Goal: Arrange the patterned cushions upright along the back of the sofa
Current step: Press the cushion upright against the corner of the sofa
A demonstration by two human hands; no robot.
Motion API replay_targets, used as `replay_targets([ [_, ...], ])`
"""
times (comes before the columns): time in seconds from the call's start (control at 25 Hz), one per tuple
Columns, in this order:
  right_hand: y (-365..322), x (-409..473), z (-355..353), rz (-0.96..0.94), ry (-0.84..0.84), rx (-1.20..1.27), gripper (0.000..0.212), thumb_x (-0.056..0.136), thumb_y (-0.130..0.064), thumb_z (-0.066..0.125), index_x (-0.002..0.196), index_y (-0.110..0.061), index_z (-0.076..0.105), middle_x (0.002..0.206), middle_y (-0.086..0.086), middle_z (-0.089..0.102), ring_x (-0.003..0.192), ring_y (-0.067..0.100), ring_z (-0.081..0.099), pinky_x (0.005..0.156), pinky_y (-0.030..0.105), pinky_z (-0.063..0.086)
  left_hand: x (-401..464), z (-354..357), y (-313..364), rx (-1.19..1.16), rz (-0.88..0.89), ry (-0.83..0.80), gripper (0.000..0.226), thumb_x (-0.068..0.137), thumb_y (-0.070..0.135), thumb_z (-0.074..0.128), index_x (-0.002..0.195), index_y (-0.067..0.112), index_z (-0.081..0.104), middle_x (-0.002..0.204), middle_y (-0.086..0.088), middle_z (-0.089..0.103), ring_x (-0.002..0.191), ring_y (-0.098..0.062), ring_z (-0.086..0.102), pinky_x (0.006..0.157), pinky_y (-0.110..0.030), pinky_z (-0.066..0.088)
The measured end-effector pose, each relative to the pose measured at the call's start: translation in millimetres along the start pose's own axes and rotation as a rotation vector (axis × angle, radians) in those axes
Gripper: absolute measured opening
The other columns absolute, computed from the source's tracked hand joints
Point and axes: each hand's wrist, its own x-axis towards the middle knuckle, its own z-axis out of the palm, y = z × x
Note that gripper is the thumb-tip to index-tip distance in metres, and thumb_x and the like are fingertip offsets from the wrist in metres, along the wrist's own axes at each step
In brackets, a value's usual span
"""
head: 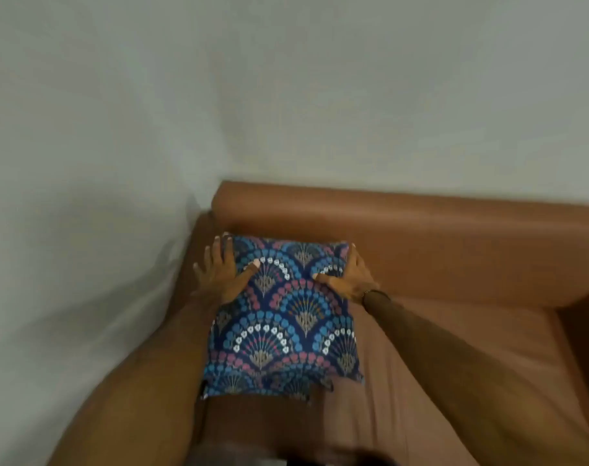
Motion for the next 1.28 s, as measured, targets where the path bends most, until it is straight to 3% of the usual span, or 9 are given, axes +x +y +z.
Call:
replay_targets([
  [0.12, 45.8, 17.4, 31.4, 0.163, -0.205, 0.307, 0.117, 0.087, -0.059, 0.075, 0.169, -0.017, 0.003, 0.171, 0.011, 0.029, 0.152, 0.041, 0.039, 0.121, 0.058, 0.036, -4.8, 44.5, -21.4, -0.219, -0.188, -0.144, 0.116, 0.091, 0.061, 0.072, 0.170, 0.013, 0.003, 0.177, -0.020, 0.013, 0.161, -0.042, 0.022, 0.131, -0.054, 0.021],
  [0.2, 55.5, 21.2, 41.6, 0.185, -0.296, 0.411, 0.089, 0.089, -0.064, 0.069, 0.159, -0.018, 0.040, 0.155, 0.009, 0.055, 0.136, 0.036, 0.057, 0.116, 0.053, 0.045, -9.3, 55.4, -26.8, -0.496, -0.333, -0.107, 0.138, 0.060, 0.072, 0.091, 0.166, 0.014, 0.025, 0.167, -0.016, 0.041, 0.149, -0.040, 0.047, 0.124, -0.056, 0.040],
  [0.32, 49.8, 22.1, 31.4, 0.177, -0.290, 0.555, 0.065, 0.093, -0.058, 0.068, 0.141, -0.015, 0.059, 0.128, 0.007, 0.071, 0.116, 0.033, 0.069, 0.107, 0.052, 0.053, -2.9, 51.6, -23.4, -0.684, -0.417, -0.063, 0.148, 0.021, 0.077, 0.097, 0.147, 0.011, 0.057, 0.144, -0.009, 0.067, 0.128, -0.032, 0.067, 0.109, -0.054, 0.056],
  [0.44, 60.6, 17.0, -13.8, 0.166, -0.286, 0.633, 0.051, 0.091, -0.059, 0.070, 0.121, -0.018, 0.071, 0.104, 0.007, 0.081, 0.093, 0.026, 0.079, 0.085, 0.044, 0.064, -17.8, 35.1, 35.2, -0.704, -0.299, -0.107, 0.120, 0.044, 0.051, 0.105, 0.145, 0.011, 0.056, 0.144, -0.008, 0.067, 0.129, -0.031, 0.066, 0.110, -0.054, 0.056],
  [0.56, 99.7, 15.1, -94.7, 0.158, -0.150, 0.586, 0.048, 0.092, -0.056, 0.071, 0.071, -0.015, 0.059, 0.055, 0.002, 0.054, 0.042, 0.014, 0.054, 0.048, 0.028, 0.047, -30.1, 47.9, 115.1, -0.724, -0.132, -0.136, 0.114, 0.057, 0.033, 0.105, 0.154, 0.017, 0.045, 0.150, -0.004, 0.060, 0.134, -0.026, 0.060, 0.112, -0.052, 0.053],
  [0.64, 128.9, 13.8, -161.5, 0.141, -0.068, 0.599, 0.048, 0.088, -0.056, 0.076, 0.084, -0.010, 0.065, 0.063, 0.003, 0.063, 0.049, 0.016, 0.062, 0.052, 0.028, 0.053, -33.8, 76.0, 177.6, -0.746, 0.008, -0.136, 0.113, 0.060, 0.026, 0.104, 0.155, 0.022, 0.043, 0.152, -0.003, 0.058, 0.136, -0.024, 0.058, 0.114, -0.050, 0.052],
  [0.8, 210.8, 31.9, -284.9, 0.107, 0.054, 0.672, 0.076, 0.073, -0.050, 0.086, 0.137, -0.015, 0.067, 0.129, 0.009, 0.076, 0.108, 0.030, 0.077, 0.076, 0.038, 0.064, -51.0, 158.8, 298.4, -0.745, 0.133, -0.196, 0.111, 0.058, 0.020, 0.105, 0.151, 0.025, 0.045, 0.149, -0.001, 0.061, 0.135, -0.022, 0.060, 0.115, -0.051, 0.051],
  [0.96, 317.6, 93.7, -388.3, 0.103, 0.050, 0.653, 0.050, 0.096, -0.020, 0.075, 0.143, -0.010, 0.061, 0.125, 0.007, 0.075, 0.096, 0.020, 0.077, 0.065, 0.031, 0.064, -60.2, 288.5, 396.1, -0.723, 0.161, -0.220, 0.105, 0.068, 0.020, 0.100, 0.154, 0.022, 0.039, 0.149, 0.002, 0.057, 0.137, -0.020, 0.057, 0.119, -0.048, 0.048],
  [1.28, 524.6, 210.0, -505.2, 0.035, 0.170, 0.730, 0.059, 0.082, -0.007, 0.085, 0.132, -0.029, 0.062, 0.114, -0.007, 0.081, 0.095, 0.014, 0.081, 0.074, 0.038, 0.068, -43.2, 551.3, 502.6, -0.697, 0.232, -0.223, 0.106, 0.070, 0.058, 0.090, 0.153, 0.010, 0.047, 0.150, -0.004, 0.062, 0.135, -0.011, 0.061, 0.116, -0.033, 0.052],
])
